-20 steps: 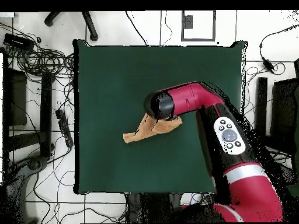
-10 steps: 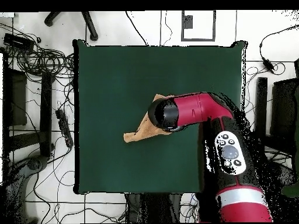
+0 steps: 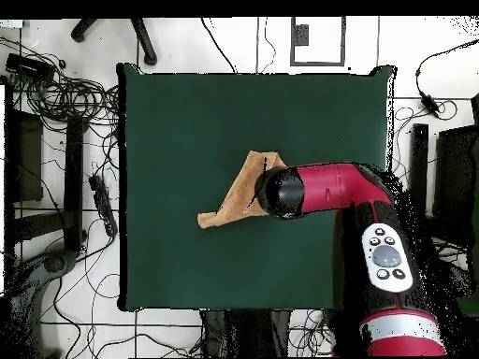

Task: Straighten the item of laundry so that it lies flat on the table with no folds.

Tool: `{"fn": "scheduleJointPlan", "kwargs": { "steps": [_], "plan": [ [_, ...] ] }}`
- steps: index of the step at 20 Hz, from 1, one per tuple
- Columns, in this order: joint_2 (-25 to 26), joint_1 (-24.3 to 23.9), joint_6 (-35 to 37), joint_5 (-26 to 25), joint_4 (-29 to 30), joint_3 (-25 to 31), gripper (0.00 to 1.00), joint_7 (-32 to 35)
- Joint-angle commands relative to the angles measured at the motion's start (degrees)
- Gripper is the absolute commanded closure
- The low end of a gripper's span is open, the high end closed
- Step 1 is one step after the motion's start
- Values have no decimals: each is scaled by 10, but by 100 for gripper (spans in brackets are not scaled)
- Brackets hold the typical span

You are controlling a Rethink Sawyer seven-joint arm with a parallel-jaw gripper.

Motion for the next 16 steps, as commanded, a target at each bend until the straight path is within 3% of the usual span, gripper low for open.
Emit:
{"fn": "scheduleJointPlan", "kwargs": {
  "steps": [1, 6, 9, 16],
  "plan": [
    [57, -14, -36, 7, 45, 60, 0, -28],
    [44, 2, -17, 31, 75, 36, 0, 40],
    [15, 25, 55, 47, 86, 14, 0, 58],
    [-59, 55, 230, 70, 102, -19, 0, 15]
  ]
}}
